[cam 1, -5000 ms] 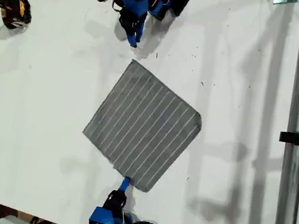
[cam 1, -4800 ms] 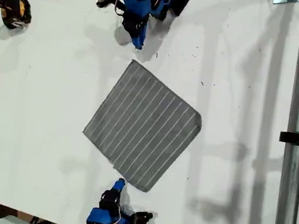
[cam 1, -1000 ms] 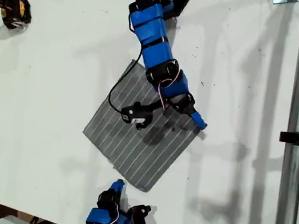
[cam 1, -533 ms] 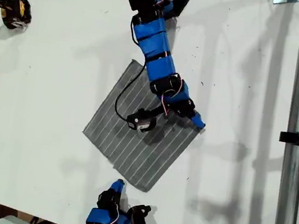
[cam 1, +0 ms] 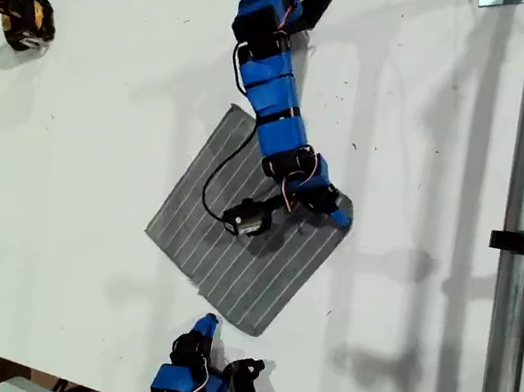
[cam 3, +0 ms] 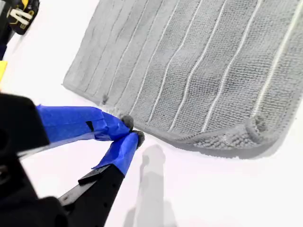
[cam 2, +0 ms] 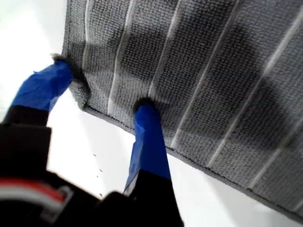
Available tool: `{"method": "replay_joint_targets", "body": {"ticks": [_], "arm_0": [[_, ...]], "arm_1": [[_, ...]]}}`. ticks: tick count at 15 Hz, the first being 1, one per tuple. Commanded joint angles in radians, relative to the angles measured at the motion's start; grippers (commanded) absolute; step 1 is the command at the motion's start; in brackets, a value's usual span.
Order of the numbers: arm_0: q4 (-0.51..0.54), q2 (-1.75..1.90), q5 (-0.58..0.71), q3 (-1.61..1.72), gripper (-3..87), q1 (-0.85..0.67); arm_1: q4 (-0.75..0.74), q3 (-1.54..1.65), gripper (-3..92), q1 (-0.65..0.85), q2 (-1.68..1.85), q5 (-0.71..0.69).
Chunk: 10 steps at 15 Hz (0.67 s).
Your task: Grasp corners of a towel and fold twice.
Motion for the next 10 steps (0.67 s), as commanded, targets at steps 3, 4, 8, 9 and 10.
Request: {"method": "replay_joint_targets", "body": {"ticks": [3, 4, 8, 9, 10], "arm_0": [[-0.014, 0.006, 0.0, 0.003, -0.6, 0.008], [-0.015, 0.006, 0.002, 0.003, -0.6, 0.006], [-0.017, 0.006, 0.008, 0.003, -0.6, 0.005], [-0.017, 0.006, 0.009, 0.003, -0.6, 0.003], [-0.017, 0.006, 0.009, 0.003, -0.6, 0.002]], "arm_1": [[0.146, -0.025, 23.9, 0.009, -0.025, 0.043], [0.175, -0.025, 24.2, 0.009, -0.031, 0.044], [0.252, -0.025, 10.3, -0.015, -0.032, 0.098], [0.268, -0.023, 7.7, -0.021, -0.028, 0.106], [0.282, -0.023, 4.9, -0.023, -0.023, 0.11]]}}
